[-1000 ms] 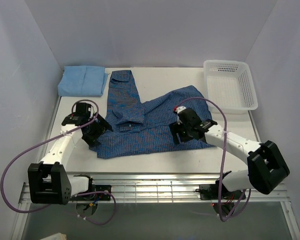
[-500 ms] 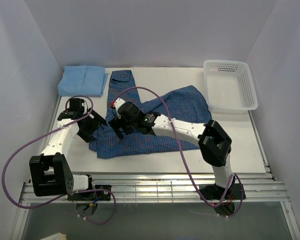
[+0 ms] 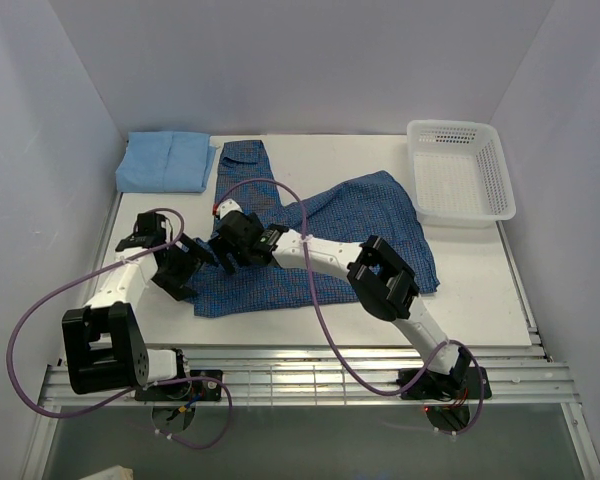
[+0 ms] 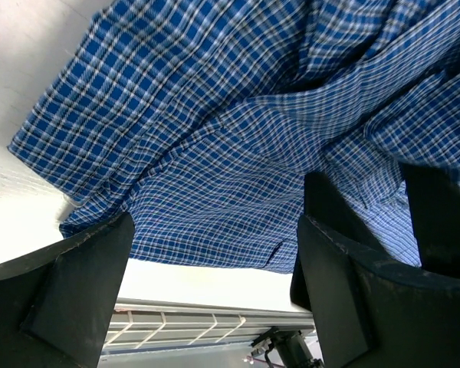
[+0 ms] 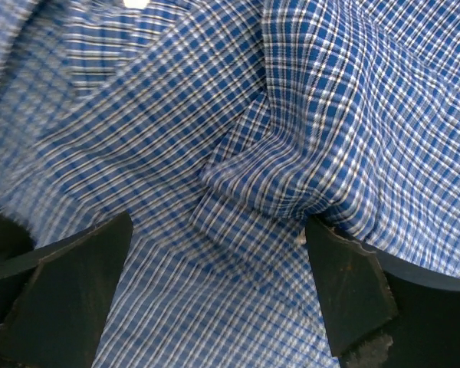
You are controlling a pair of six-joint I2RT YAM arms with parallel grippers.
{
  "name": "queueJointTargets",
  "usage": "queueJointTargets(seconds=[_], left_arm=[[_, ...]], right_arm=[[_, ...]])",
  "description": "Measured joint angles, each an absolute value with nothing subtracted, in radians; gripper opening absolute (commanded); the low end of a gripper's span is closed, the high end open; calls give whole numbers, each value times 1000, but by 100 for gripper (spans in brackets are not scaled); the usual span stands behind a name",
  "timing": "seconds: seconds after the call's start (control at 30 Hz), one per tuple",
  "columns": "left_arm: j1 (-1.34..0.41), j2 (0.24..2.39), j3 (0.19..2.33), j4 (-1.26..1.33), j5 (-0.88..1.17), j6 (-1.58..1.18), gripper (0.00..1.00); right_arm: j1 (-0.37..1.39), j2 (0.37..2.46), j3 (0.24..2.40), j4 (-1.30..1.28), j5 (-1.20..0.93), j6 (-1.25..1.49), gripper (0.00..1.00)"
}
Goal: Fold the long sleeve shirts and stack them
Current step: Fold the shirt
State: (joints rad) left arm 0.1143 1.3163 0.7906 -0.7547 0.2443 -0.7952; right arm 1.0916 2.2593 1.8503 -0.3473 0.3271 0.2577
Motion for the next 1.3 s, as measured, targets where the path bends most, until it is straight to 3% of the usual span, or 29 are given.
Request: queueJointTargets(seconds=[0.2,0.27,0.3,0.33,0.4,0.5,0.63,0.8,1.03,1.3], left_arm=[[114,1312,751,-735,276,-804,98],[114,1312,739,-725,281,-807,98],[114,1312,734,-720,283,-809,98],[114,1312,729,-715,284,-810,98],[114,1312,722,-709,284,-812,98],[114,1312,717,-699,283,-813,98],[114,1320,714,-691,278,-818,98],[114,1353,710,-665,269,-828,98],[115,1404,710,-646,260,-848,98],[117,1446,741,-668,254,-871,98]], right_arm=[[1091,2314,1870,-358,373,259,82],[1089,2314,1869,-360,385,258,69],[1089,2314,1869,-358,390,260,60],[1089,2314,1868,-358,394,258,41],[1089,2314,1860,-358,402,258,26],[1088,2313,1843,-357,414,261,17],[1088,2300,1825,-358,418,250,9],[1087,2200,1757,-364,405,184,8],[1059,1861,1479,-344,327,-31,8],[911,1488,1101,-396,175,-288,8]])
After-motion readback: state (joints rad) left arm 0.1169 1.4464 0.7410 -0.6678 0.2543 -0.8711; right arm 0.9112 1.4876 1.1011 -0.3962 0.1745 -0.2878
